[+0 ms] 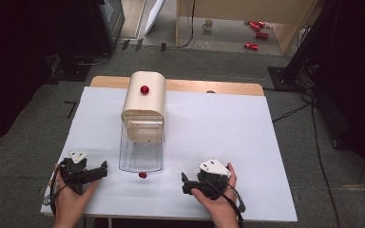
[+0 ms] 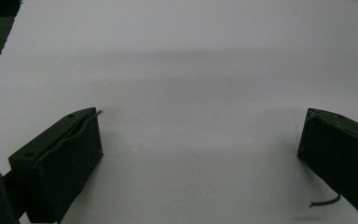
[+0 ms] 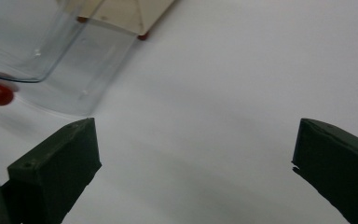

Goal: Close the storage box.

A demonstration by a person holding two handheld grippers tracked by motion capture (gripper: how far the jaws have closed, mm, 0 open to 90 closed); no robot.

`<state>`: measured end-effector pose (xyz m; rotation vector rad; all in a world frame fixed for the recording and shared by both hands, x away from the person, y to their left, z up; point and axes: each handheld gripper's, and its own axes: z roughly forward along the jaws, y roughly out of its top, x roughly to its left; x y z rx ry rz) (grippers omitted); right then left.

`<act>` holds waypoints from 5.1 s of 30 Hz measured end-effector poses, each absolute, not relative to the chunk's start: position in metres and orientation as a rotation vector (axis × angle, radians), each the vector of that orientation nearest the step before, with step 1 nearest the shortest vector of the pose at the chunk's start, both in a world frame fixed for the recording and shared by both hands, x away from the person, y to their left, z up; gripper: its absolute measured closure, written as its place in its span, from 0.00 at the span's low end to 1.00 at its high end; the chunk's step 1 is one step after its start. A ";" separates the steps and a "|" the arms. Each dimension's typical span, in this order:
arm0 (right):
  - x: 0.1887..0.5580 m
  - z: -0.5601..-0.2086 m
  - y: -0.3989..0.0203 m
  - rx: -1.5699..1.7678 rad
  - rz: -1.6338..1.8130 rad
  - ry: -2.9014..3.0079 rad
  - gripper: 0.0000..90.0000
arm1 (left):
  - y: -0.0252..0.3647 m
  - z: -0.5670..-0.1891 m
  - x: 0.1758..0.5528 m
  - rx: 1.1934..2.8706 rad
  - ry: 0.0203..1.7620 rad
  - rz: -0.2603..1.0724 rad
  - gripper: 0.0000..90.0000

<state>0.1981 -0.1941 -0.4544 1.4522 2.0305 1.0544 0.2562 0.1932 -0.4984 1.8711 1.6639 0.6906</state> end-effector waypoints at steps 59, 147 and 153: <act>0.177 -0.463 -0.074 1.336 1.194 2.143 0.54 | 0.193 -0.498 0.256 1.872 1.663 0.691 0.00; 0.245 -0.401 -0.073 1.315 1.326 2.118 0.84 | 0.193 -0.498 0.256 1.874 1.664 0.689 0.00; 0.260 -0.400 -0.073 1.327 1.317 2.117 0.84 | 0.193 -0.498 0.256 1.874 1.664 0.688 0.00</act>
